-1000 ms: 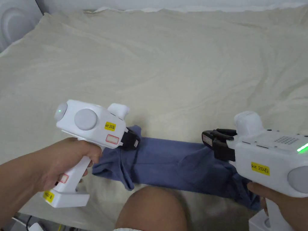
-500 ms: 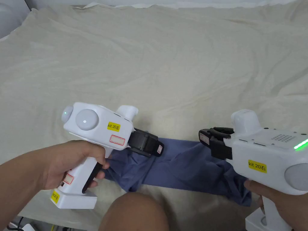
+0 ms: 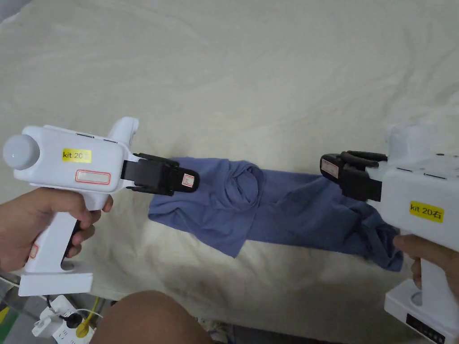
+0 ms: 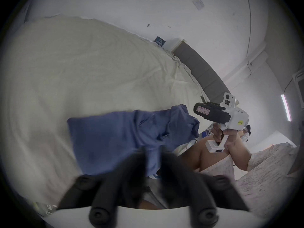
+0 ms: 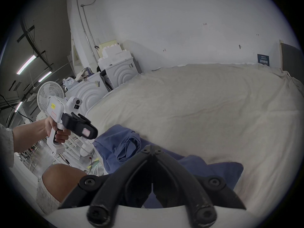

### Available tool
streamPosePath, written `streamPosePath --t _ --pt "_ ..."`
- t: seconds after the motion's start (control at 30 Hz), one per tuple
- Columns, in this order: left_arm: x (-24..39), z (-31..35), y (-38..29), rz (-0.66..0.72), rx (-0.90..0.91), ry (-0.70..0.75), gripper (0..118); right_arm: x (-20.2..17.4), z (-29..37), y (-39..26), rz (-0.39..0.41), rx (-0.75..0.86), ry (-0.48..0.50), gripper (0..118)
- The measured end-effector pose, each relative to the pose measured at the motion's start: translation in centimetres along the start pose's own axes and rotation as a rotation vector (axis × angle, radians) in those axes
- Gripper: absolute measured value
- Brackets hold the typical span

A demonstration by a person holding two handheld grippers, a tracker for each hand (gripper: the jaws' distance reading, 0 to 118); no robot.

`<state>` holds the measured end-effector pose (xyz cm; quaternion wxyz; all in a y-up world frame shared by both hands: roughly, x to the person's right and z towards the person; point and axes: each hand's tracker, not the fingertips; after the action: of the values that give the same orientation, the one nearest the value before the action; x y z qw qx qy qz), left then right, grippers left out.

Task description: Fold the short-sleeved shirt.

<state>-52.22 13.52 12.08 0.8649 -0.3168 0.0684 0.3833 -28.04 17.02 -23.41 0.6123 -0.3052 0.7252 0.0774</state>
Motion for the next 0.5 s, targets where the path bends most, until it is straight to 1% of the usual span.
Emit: streamPosePath --t 0.03,0.1,0.17,0.23,0.3,0.33,0.37,0.43,0.5 --pt "-0.7 0.0 -0.5 -0.007 0.001 0.013 4 -0.1 -0.1 -0.2 -0.004 -0.009 -0.006 0" --pt "-2.5 -0.5 -0.6 0.041 -0.047 -0.061 4 -0.4 -0.3 -0.6 -0.004 -0.018 -0.014 0" --pt "-3.3 -1.2 -0.6 0.036 -0.034 -0.059 4 -0.5 -0.4 -0.7 -0.010 -0.026 -0.029 0" --pt "-4.1 -2.6 0.0 0.033 -0.066 -0.103 4 -0.7 -0.4 -0.7 -0.018 -0.024 -0.041 0" --pt "-4.7 -4.1 0.6 0.029 -0.065 -0.088 4 -0.8 -0.1 -0.5 -0.030 -0.022 -0.054 0" --pt "-5.0 -5.0 0.8 0.052 -0.093 -0.128 4 -0.9 0.0 -0.5 -0.031 -0.021 -0.061 0" --pt "-5.1 -5.8 1.0 0.045 -0.107 -0.155 4 -1.0 0.1 -0.4 -0.029 -0.019 -0.070 0" --pt "-5.2 -7.7 1.5 0.019 -0.121 -0.158 4 -1.1 0.3 -0.2 -0.034 -0.020 -0.086 0" --pt "-5.3 -9.6 1.8 0.029 -0.149 -0.195 4 -1.1 0.6 -0.1 -0.033 -0.019 -0.100 0"
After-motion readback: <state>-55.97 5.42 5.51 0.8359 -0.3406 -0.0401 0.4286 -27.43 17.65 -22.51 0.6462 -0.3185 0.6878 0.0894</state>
